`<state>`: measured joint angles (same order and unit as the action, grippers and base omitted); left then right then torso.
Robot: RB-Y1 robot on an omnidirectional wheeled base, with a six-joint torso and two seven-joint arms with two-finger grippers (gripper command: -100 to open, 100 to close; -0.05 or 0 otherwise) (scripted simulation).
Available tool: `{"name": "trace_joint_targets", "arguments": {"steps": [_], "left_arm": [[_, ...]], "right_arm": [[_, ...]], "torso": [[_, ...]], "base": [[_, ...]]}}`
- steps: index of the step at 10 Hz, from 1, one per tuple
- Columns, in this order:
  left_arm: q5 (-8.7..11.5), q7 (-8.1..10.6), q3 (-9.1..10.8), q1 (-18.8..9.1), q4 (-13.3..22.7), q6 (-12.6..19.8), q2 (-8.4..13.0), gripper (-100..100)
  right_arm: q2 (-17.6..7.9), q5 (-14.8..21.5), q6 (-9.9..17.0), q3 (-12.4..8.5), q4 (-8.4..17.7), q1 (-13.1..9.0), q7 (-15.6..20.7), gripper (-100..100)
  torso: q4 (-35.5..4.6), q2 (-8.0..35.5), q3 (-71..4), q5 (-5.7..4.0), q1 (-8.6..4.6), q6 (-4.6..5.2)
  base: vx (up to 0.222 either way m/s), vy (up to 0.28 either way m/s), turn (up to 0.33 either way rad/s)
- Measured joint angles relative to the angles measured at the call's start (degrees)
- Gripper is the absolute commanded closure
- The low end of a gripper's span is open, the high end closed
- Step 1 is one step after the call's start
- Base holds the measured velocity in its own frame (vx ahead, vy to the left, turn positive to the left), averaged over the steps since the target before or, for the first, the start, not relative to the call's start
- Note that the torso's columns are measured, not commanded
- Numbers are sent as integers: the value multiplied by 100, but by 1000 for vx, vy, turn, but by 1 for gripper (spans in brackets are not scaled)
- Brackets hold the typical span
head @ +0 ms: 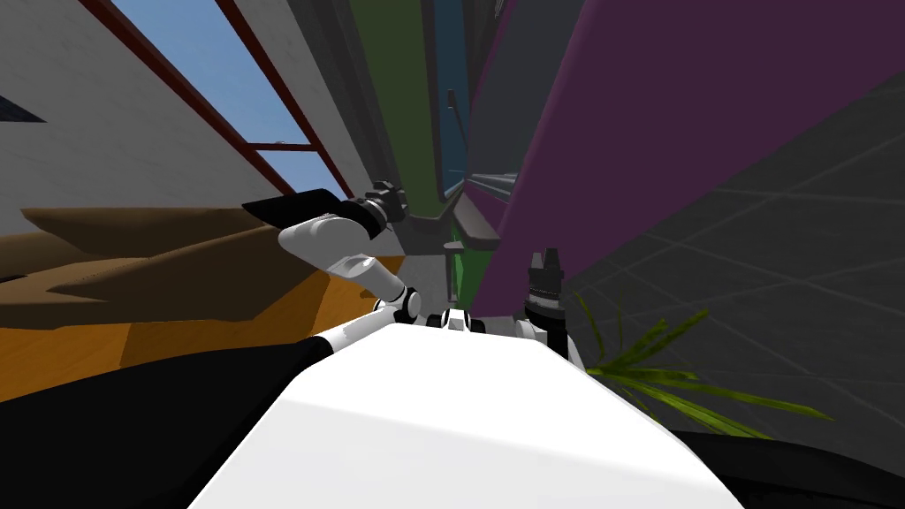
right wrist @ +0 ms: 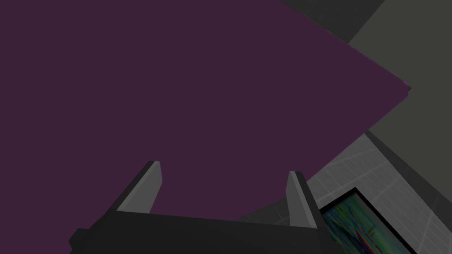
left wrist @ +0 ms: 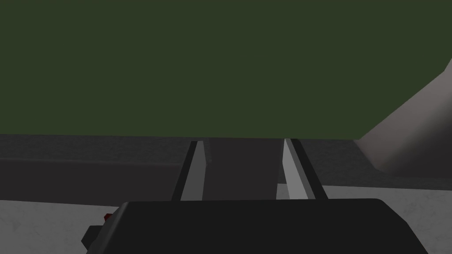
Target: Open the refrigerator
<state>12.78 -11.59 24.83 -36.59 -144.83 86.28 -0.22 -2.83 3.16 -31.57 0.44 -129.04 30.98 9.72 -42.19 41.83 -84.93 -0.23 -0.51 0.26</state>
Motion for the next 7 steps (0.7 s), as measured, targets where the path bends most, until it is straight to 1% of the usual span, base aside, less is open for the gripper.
{"name": "trace_joint_targets", "arguments": {"steps": [1, 2, 3, 5, 6, 7], "left_arm": [[83, 6, -24, 1, 29, 3, -5, 100], [116, 14, -46, -30, 70, 1, 0, 100], [202, 11, -73, -21, 113, -39, -9, 100], [280, 23, -158, -80, 233, -90, -23, 100], [326, 27, -175, -86, 262, -101, -22, 100], [387, 24, -222, -80, 336, -132, -41, 100]], "right_arm": [[-1, 0, 0, -1, 0, 0, 0, 0], [0, 0, 0, 0, 0, 0, 0, 0], [0, 0, 0, 0, 0, 0, 0, 0], [-1, 0, 0, -1, 0, 0, 0, 0], [2, -2, 0, -9, 2, 9, 2, 0], [3, -4, 0, -19, 10, 27, 4, 0]], "torso": [[-6, -6, -7, -2, 20, 4], [-6, -1, -5, -3, 5, 4], [-4, 2, -2, -2, 14, 7], [-14, 21, 12, 6, 35, -5], [-17, 20, 12, 11, 31, -25], [-24, 2, -5, 16, 54, -35]], "base": [[17, 231, -34], [7, 251, -52], [-16, 262, -38], [3, 280, -65], [42, 291, -66], [15, 290, -55]]}}
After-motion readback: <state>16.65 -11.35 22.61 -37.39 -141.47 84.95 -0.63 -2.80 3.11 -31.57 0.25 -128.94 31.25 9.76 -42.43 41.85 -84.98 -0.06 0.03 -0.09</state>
